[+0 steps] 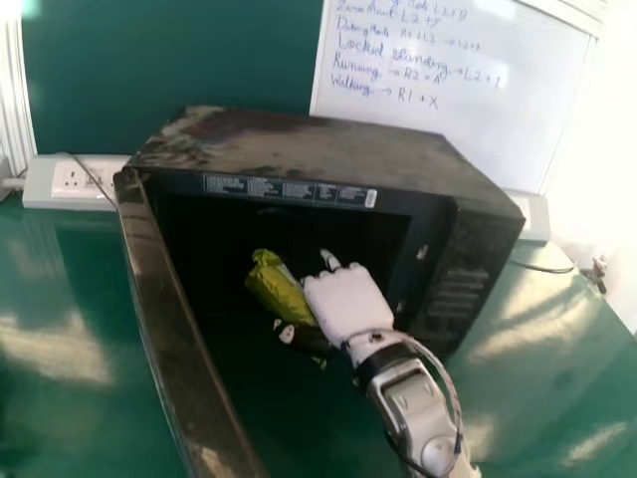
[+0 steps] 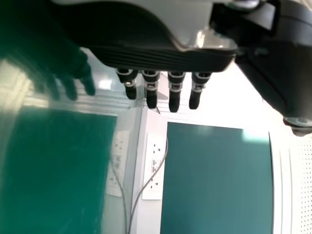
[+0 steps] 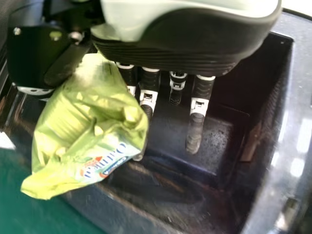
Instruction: Put biscuit inside oven
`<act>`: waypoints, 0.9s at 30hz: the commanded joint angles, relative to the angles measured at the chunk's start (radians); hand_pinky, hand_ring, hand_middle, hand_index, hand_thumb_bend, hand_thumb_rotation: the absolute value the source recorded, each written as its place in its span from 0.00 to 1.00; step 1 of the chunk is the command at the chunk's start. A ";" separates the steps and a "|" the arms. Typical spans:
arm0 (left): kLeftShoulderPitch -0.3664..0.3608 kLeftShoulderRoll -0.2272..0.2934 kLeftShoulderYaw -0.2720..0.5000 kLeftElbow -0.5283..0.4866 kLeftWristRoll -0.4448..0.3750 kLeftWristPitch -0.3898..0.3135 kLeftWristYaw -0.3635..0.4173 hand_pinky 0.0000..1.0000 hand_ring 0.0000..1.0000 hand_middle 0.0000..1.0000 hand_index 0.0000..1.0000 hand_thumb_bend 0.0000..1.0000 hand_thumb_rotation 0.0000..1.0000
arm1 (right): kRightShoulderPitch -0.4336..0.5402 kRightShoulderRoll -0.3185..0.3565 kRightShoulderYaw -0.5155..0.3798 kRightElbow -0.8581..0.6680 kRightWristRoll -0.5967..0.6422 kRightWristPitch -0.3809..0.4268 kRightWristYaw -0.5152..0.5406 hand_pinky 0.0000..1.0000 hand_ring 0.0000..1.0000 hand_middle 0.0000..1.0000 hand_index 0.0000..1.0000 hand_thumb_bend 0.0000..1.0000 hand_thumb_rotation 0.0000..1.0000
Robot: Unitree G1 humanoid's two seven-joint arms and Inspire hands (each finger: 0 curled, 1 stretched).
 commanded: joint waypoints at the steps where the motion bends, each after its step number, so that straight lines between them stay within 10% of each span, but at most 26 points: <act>1: 0.000 -0.014 -0.011 0.021 0.003 0.003 0.001 0.43 0.56 0.67 0.68 0.73 0.08 | -0.030 0.008 0.006 0.016 0.016 0.016 -0.008 0.50 0.52 0.46 0.52 0.53 0.00; 15: 0.002 -0.012 -0.009 0.017 -0.005 0.014 -0.001 0.43 0.57 0.66 0.69 0.75 0.08 | -0.104 0.033 0.029 0.130 0.068 0.053 -0.078 0.68 0.66 0.51 0.47 0.53 0.00; 27: 0.006 -0.019 -0.009 0.004 -0.008 0.014 0.001 0.44 0.57 0.66 0.68 0.72 0.07 | -0.169 0.027 0.053 0.222 0.128 0.047 -0.108 0.56 0.56 0.46 0.52 0.53 0.00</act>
